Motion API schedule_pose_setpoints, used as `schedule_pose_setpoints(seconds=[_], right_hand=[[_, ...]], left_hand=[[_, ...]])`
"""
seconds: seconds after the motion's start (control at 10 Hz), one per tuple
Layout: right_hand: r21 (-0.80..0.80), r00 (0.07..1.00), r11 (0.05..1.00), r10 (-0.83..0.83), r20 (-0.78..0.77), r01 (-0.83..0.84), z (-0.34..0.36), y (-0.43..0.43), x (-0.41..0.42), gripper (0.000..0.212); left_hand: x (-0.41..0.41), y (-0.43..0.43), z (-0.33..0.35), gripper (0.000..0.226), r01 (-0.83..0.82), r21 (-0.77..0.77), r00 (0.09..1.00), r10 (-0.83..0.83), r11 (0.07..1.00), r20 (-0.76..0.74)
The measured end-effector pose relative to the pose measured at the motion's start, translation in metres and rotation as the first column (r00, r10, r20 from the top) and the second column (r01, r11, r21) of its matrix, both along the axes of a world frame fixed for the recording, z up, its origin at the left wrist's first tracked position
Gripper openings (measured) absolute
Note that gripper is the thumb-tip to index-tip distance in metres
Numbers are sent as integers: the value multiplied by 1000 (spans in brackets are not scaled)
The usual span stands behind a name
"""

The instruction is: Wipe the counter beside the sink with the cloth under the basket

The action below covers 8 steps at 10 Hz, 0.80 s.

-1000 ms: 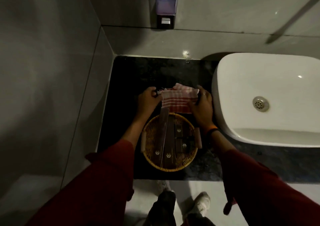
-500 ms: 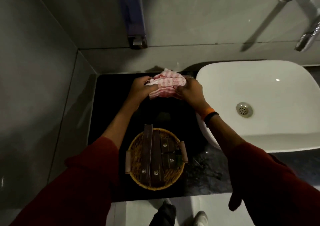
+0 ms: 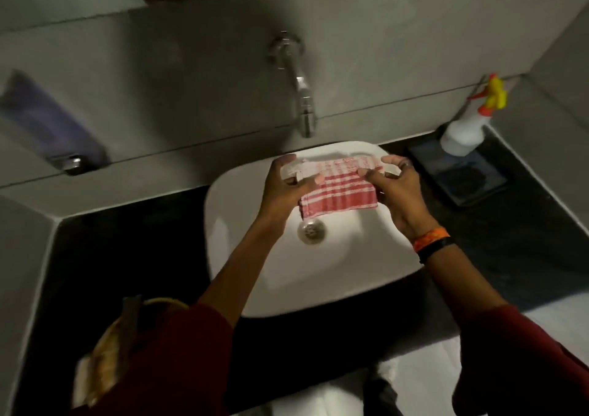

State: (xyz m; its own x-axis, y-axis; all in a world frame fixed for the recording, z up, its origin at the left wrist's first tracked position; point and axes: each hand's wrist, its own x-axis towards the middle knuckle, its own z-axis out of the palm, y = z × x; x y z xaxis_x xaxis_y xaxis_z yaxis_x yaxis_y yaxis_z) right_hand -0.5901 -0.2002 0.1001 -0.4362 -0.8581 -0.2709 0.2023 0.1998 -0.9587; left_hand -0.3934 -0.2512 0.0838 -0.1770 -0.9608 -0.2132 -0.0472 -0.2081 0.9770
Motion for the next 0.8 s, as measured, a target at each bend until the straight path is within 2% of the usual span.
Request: schedule_pose_setpoints(seconds=[0.1, 0.2, 0.3, 0.4, 0.5, 0.6, 0.7, 0.8], right_hand=[[38, 990, 997, -63, -124, 69, -8, 1, -99, 29], [63, 965, 994, -74, -250, 92, -20, 1, -187, 24], [81, 923, 988, -94, -374, 133, -38, -7, -265, 30], [166, 892, 983, 0, -453, 84, -61, -18, -321, 13], [254, 838, 964, 80, -539, 71, -92, -31, -358, 20], [350, 771, 937, 219, -598, 6, -113, -33, -368, 25], [453, 658, 890, 376, -652, -60, -128, -31, -371, 34], [472, 526, 882, 406, -747, -11, -126, -28, -360, 34]], left_hand=[[-104, 0, -4, 62, 33, -15, 998, -32, 999, 60], [-196, -6, -16, 54, 68, -16, 997, -67, 998, 30], [-277, -8, -34, 57, 95, 36, 991, -98, 995, 95], [-335, -9, -59, 55, 108, 76, 987, -116, 991, 111], [-372, -11, -82, 57, 123, 25, 974, -126, 992, 191], [-392, -14, -104, 56, 236, 15, 844, -212, 972, 493], [-390, -13, -125, 49, 499, -28, 467, -242, 866, 851], [-384, -9, -132, 50, 655, -39, 300, -212, 755, 930]])
